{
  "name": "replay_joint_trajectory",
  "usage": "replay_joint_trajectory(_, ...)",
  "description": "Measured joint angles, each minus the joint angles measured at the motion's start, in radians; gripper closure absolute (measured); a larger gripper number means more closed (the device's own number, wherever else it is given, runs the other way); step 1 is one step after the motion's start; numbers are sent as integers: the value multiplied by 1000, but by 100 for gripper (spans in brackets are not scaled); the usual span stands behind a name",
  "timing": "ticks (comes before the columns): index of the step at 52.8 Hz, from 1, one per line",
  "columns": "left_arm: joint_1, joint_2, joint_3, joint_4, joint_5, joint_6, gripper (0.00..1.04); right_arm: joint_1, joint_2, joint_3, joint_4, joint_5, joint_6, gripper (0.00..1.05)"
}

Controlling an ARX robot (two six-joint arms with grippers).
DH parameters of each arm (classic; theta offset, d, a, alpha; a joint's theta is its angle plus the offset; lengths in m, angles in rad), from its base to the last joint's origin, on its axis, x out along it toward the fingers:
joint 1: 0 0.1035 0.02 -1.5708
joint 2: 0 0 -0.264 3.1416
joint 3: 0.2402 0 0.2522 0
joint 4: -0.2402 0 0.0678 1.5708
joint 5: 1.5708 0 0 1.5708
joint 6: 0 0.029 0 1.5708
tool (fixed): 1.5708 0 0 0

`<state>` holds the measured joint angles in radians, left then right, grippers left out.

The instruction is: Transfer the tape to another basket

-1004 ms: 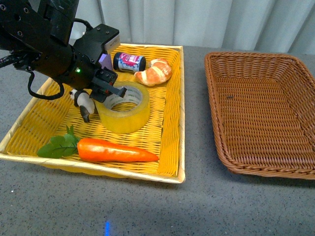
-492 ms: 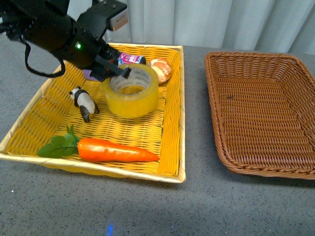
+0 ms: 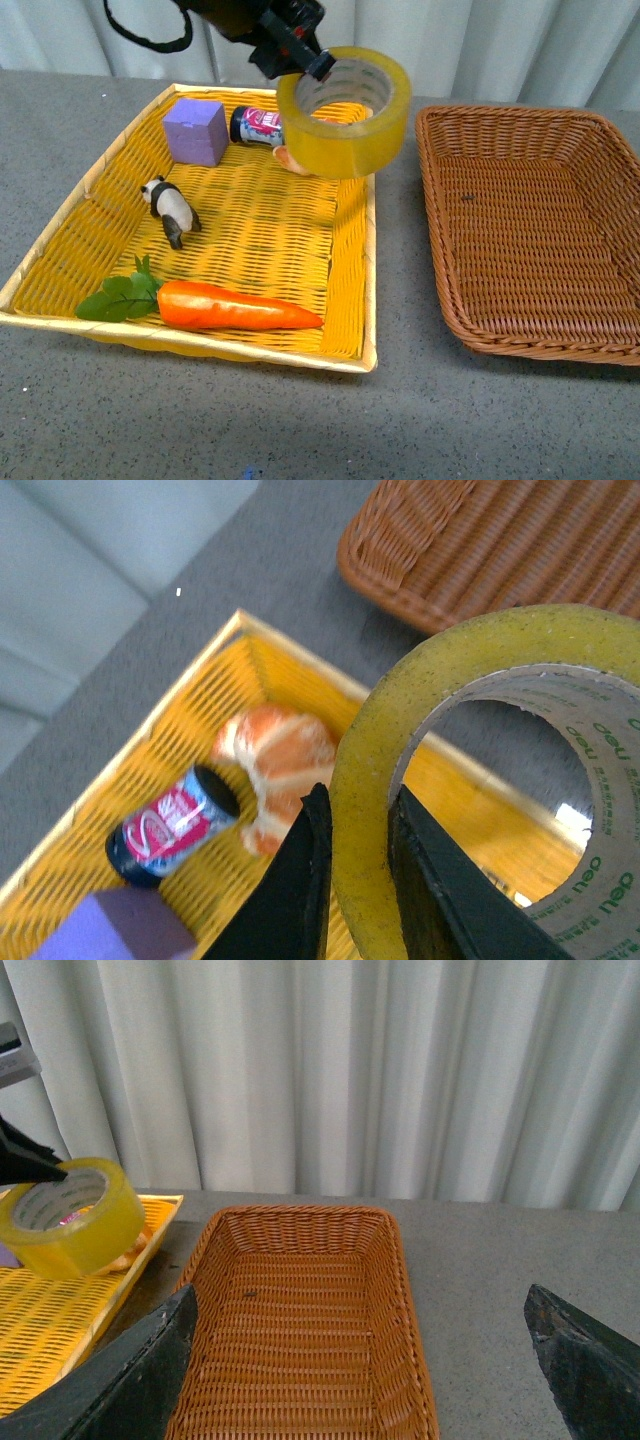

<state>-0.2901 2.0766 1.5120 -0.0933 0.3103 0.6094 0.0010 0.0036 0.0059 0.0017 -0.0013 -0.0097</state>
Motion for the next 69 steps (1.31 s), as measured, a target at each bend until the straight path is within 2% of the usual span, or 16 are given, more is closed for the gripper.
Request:
replay_joint_trajectory(21, -156, 66, 143, -79, 40, 77, 91, 0, 0, 0, 0, 0, 0, 9)
replay_joint_trajectory(51, -164, 66, 144, -85, 30, 101, 91, 0, 0, 0, 0, 0, 0, 9)
replay_joint_trajectory(52, -164, 66, 144, -85, 30, 101, 91, -2, 3, 1, -5, -10, -4, 9)
replay_joint_trajectory(55, -164, 66, 144, -85, 30, 101, 91, -47, 104, 68, -158, -168, -73, 9)
replay_joint_trajectory(58, -164, 66, 144, -85, 28, 102, 91, -70, 244, 106, -151, -270, -142, 9)
replay_joint_trajectory(62, -165, 66, 144, -85, 31, 102, 91, -74, 406, 148, -64, -322, -200, 9)
replay_joint_trajectory(69, -164, 66, 144, -85, 30, 102, 91, -38, 709, 269, 119, -319, -267, 9)
